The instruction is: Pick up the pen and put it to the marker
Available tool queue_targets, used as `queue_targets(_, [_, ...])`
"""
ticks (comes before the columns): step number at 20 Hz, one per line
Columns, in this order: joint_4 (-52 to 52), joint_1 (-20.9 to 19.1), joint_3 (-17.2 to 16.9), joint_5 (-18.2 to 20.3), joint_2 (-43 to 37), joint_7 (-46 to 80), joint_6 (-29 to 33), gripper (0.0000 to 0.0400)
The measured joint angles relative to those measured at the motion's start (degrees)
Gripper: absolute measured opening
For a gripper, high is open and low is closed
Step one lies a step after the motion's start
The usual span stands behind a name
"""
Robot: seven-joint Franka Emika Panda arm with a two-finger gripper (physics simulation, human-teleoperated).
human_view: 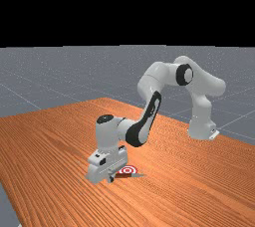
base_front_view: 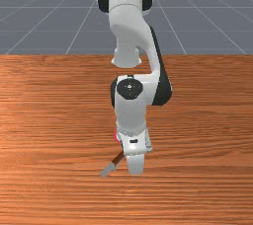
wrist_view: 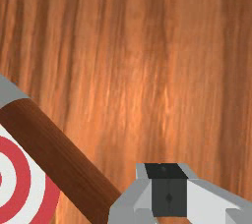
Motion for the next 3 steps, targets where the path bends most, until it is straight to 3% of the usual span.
queue_targets(3, [-9.74,0.48,-0.9,-0.37,-5.08,2.18,4.73,0.0])
